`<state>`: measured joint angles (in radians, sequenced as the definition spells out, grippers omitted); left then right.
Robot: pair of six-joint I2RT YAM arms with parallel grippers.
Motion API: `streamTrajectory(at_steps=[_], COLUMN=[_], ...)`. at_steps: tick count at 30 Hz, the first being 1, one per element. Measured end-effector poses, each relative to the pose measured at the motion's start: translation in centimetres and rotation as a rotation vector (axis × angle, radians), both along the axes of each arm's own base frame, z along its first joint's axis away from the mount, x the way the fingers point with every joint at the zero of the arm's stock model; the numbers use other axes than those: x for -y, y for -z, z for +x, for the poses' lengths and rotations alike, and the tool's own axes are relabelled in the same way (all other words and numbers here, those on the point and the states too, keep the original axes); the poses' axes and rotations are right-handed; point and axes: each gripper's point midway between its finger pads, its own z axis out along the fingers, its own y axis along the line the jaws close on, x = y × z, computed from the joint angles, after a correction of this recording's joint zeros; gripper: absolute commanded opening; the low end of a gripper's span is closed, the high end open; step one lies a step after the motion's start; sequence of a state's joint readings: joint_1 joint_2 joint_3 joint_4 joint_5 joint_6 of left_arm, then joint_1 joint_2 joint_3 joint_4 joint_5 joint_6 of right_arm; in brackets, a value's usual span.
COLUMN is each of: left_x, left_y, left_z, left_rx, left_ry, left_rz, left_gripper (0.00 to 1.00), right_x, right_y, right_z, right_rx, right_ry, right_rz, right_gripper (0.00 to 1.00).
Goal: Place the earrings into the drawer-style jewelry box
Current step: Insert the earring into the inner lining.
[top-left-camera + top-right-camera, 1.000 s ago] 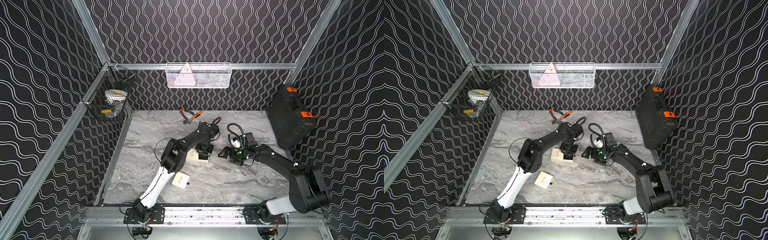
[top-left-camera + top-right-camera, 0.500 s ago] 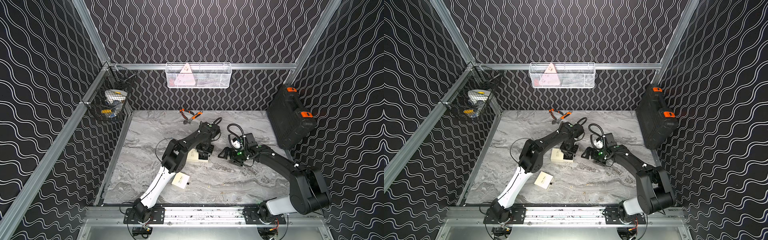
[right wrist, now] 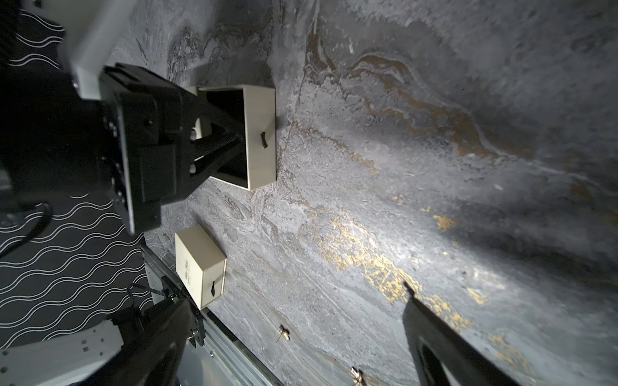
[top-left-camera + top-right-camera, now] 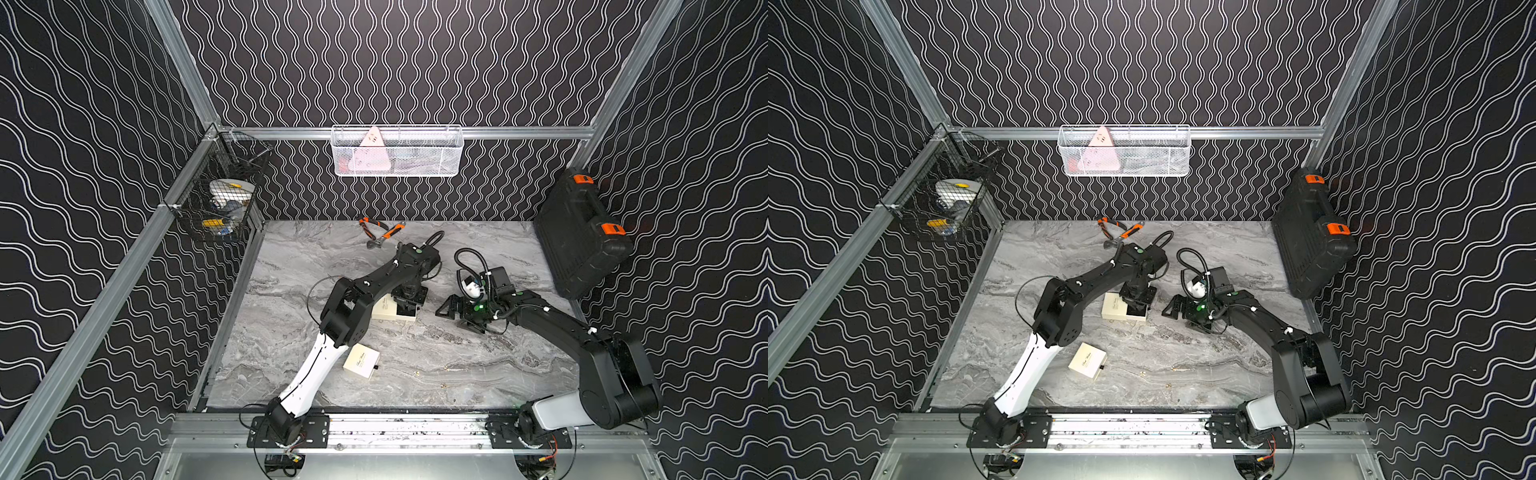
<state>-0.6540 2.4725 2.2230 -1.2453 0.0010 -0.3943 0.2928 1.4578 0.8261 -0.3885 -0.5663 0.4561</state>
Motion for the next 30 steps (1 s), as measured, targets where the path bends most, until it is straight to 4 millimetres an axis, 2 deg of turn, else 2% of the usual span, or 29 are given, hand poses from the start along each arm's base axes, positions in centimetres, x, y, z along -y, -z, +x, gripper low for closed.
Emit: streamTrajectory(at_steps=[13,20,30], left_x=[0.0,0.4,0.4], left_y=[-0.1,-1.0,-0.4], left_z=[0.4,0.8,1.1], left_rx=[0.028,0.068,0.073], left_ry=[0.003,0.006,0.006], left_rz=[0.012,-0.005,0.007], left_gripper=[0.00,0.00,0.01], right_x=[-0.2,-0.2,-0.2], right_y=[-0.1,0.1,0.1], right_z=[0.1,-0.1,-0.1], right_rx=[0.003,-0.003,-0.006], right_ry=[-0.003,-0.004,-0.003], right_rz=[0.016,0.015,0.019], right_gripper=[1.00,1.00,1.00])
